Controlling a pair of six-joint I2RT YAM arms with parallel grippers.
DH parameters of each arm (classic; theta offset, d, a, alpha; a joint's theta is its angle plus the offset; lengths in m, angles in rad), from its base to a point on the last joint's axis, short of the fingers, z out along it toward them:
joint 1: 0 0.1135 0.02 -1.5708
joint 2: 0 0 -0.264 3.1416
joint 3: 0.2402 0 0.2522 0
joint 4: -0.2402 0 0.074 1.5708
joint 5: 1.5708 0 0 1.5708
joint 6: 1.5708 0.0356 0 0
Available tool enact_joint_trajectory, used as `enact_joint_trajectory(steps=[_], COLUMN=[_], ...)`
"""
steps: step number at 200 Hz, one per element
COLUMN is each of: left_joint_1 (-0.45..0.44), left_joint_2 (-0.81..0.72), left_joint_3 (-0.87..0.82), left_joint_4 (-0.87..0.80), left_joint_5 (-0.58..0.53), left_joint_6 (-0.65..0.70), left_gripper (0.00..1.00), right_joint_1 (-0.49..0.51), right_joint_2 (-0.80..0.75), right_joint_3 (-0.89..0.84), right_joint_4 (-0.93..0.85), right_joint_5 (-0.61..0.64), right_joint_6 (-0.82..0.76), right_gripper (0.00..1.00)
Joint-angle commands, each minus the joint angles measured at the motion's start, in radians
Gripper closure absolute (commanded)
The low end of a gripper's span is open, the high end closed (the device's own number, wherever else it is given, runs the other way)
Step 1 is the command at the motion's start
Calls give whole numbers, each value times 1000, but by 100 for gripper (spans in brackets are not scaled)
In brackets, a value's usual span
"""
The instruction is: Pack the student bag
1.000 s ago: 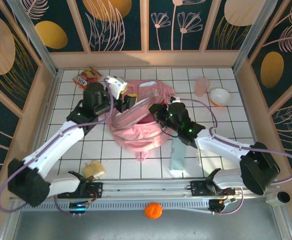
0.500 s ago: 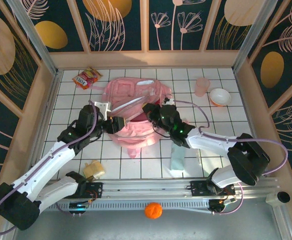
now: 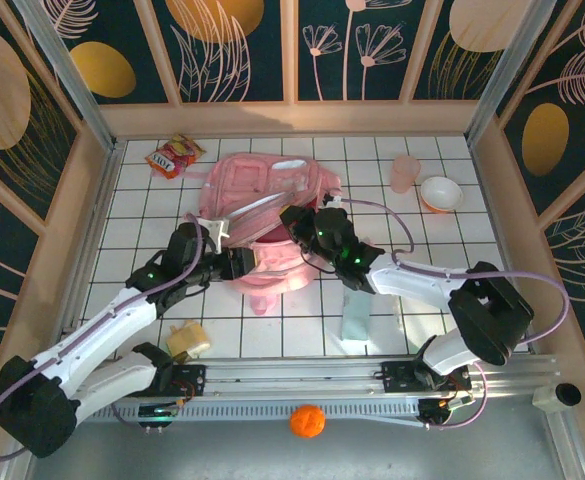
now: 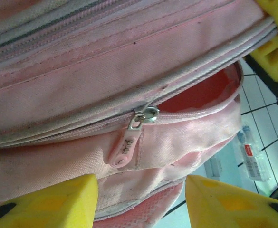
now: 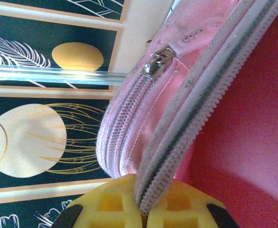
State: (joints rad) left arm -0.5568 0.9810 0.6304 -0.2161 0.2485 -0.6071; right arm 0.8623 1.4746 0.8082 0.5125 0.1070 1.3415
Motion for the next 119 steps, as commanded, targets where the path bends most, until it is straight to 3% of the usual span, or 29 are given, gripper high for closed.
enact_joint_trajectory(steps=[1,27,79,119], left_joint_1=[-9,-16,-26,-31], left_joint_2=[43,78,139,183], left_joint_3=[46,48,79,108], left_joint_4=[49,42,124,125], left_joint_5=[-90,-128,-128,-102], left_joint_6=[5,45,53,52], left_gripper=[50,50,66,66], right_joint_1=[19,22,29,29], right_joint_2=[-10,-16,-16,-10], right_joint_3=[54,55,72,91], right_joint_4=[88,81,64,35], right_joint_5=[1,2,0,-18], right_joint_6=[-17,-24,-49,-59], right_gripper=[100,100,100,100])
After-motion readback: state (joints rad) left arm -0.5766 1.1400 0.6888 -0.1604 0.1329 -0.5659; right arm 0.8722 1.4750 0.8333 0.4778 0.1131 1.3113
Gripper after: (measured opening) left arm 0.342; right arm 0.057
